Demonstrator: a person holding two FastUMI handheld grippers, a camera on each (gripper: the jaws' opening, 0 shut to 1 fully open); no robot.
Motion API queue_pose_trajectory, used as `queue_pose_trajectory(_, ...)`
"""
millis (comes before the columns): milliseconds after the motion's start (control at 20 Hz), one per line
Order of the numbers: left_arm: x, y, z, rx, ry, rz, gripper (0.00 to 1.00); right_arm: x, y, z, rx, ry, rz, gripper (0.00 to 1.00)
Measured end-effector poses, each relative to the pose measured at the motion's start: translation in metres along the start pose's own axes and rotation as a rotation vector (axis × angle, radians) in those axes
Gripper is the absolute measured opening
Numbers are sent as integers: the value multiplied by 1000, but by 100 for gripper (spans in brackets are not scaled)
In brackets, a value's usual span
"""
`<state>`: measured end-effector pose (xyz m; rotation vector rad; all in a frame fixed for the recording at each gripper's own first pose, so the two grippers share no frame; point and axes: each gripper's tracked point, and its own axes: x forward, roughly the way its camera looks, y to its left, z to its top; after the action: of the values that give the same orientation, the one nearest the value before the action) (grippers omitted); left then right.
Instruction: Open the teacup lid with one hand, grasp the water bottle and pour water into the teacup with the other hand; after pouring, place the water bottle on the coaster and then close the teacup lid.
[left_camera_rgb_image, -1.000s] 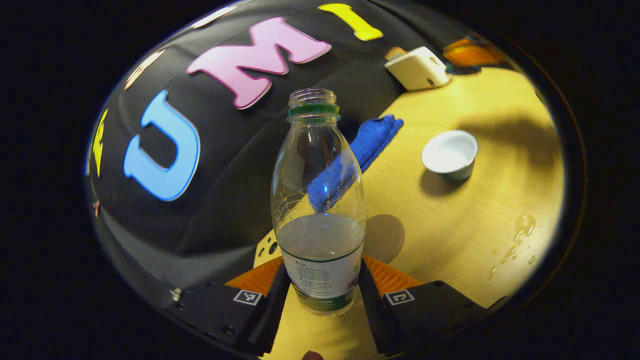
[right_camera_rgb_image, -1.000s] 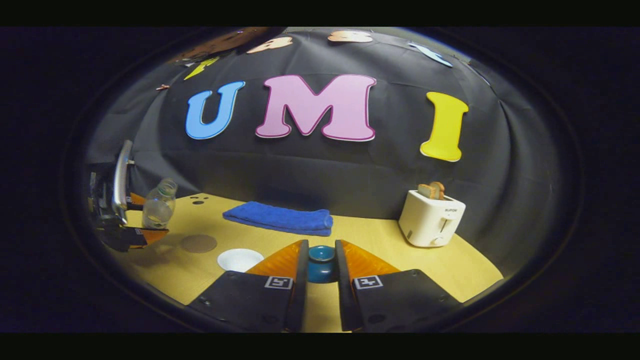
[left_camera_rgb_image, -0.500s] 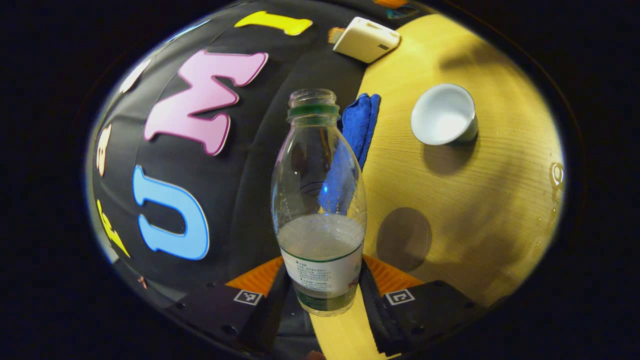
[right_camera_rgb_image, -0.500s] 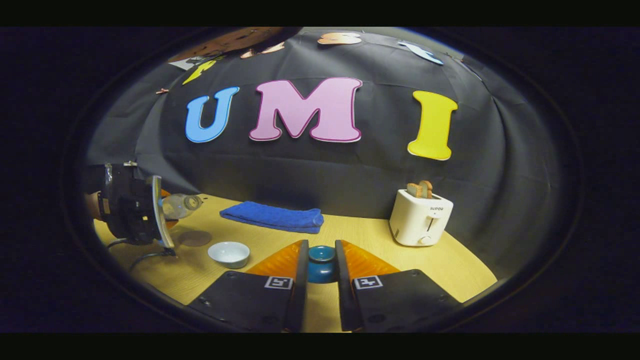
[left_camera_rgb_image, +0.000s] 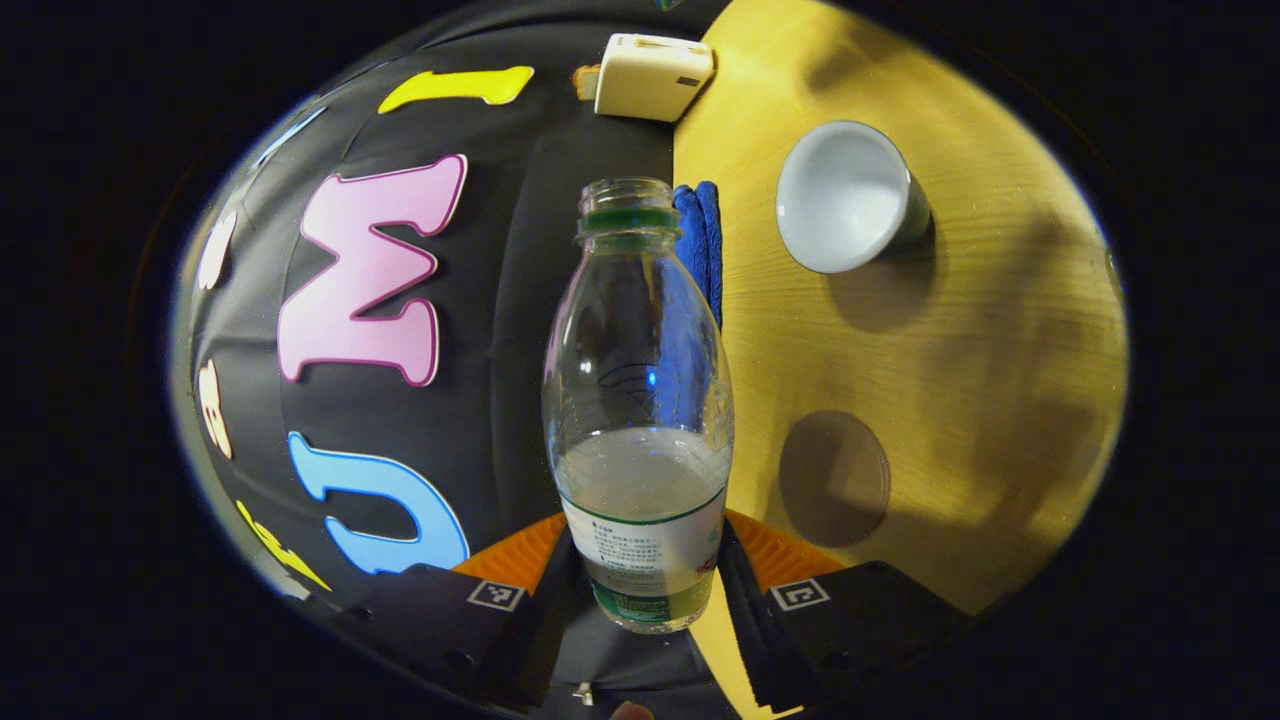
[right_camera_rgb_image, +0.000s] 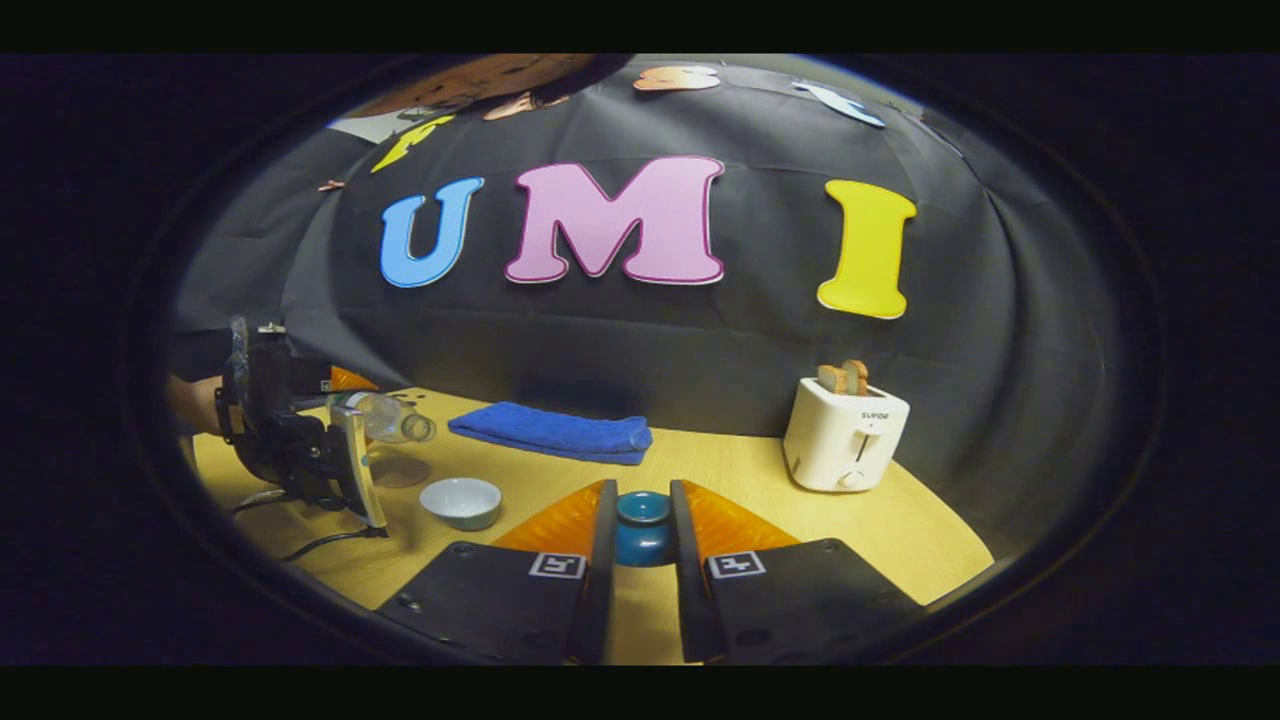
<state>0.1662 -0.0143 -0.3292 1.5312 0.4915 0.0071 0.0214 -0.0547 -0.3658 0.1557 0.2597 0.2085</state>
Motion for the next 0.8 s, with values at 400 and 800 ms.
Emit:
queue_pose_trajectory(400,4,2,-5,117,7,24,74,-10,-7,-2,-67,-1,19,29)
queue_pose_trajectory(800,12,8,0,217,-9,60,74,-15,-21,-5,-64,-7,9,34)
